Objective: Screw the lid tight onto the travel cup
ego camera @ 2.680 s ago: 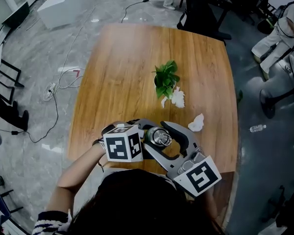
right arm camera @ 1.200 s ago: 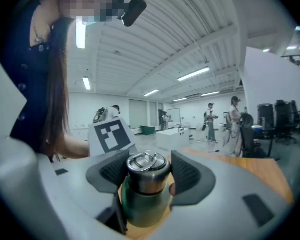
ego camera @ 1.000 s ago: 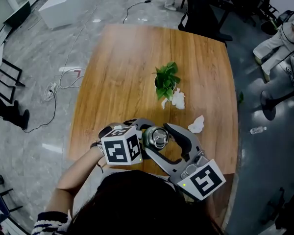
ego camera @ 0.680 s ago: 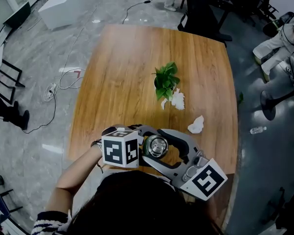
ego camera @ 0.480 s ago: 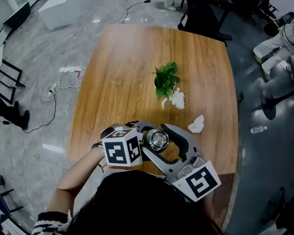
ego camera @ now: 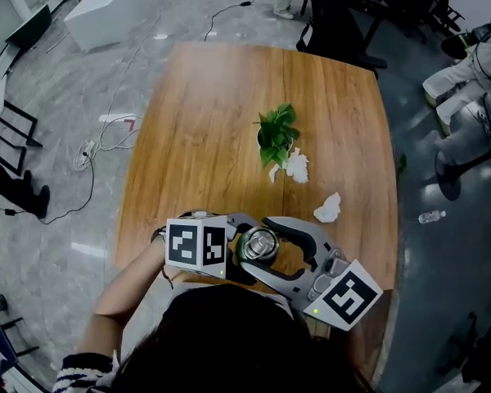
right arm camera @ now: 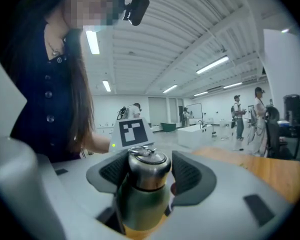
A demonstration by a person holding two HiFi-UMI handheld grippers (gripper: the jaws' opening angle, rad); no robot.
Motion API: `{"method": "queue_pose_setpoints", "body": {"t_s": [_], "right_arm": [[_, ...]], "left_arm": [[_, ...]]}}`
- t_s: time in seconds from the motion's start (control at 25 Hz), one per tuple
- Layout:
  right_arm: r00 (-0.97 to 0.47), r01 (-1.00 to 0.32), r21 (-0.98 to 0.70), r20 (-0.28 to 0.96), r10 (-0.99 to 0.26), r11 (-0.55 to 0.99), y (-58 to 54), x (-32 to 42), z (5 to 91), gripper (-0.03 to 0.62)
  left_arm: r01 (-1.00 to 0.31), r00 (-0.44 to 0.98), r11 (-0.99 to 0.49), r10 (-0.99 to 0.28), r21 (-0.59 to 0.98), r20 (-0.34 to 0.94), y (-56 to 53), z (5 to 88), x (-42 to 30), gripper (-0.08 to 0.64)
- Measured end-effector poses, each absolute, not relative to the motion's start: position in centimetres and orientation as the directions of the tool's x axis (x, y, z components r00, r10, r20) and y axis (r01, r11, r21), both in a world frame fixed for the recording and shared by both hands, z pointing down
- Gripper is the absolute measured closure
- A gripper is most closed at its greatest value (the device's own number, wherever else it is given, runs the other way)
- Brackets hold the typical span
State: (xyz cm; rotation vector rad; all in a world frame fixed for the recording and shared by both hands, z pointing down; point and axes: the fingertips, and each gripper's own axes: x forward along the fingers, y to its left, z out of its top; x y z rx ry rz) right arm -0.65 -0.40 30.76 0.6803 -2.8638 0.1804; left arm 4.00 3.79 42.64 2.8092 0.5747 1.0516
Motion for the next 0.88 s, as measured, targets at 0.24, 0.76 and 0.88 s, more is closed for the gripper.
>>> {"method": "queue_pose_setpoints", "body": {"t_s": [0.24, 0.76, 0.88], "right_arm": [[-0.759, -0.632, -0.030, 0.228, -0.610, 0.774, -2.7, 0.1, 31.3, 0.325], [-0.861, -0.482, -0.084, 0.228, -0.454, 0.872, -0.8, -0.7, 30.9, 0.324], [-0.800, -0.570, -0.009, 0.235, -0.552, 0.822, -1.9, -0.5, 31.3, 0.324]], "left_arm": [[0.102, 0.729, -0.985, 0.168, 0.137, 0.663, 0.1, 43.4, 4.3, 0.172], [0.254, 0.719, -0.955, 0.293, 0.154, 0.631, 2.6, 42.8, 4.2, 0.172], [0.167, 0.726, -0.978, 0.209, 0.126, 0.655, 1.3, 43.4, 4.5, 0.172]]}}
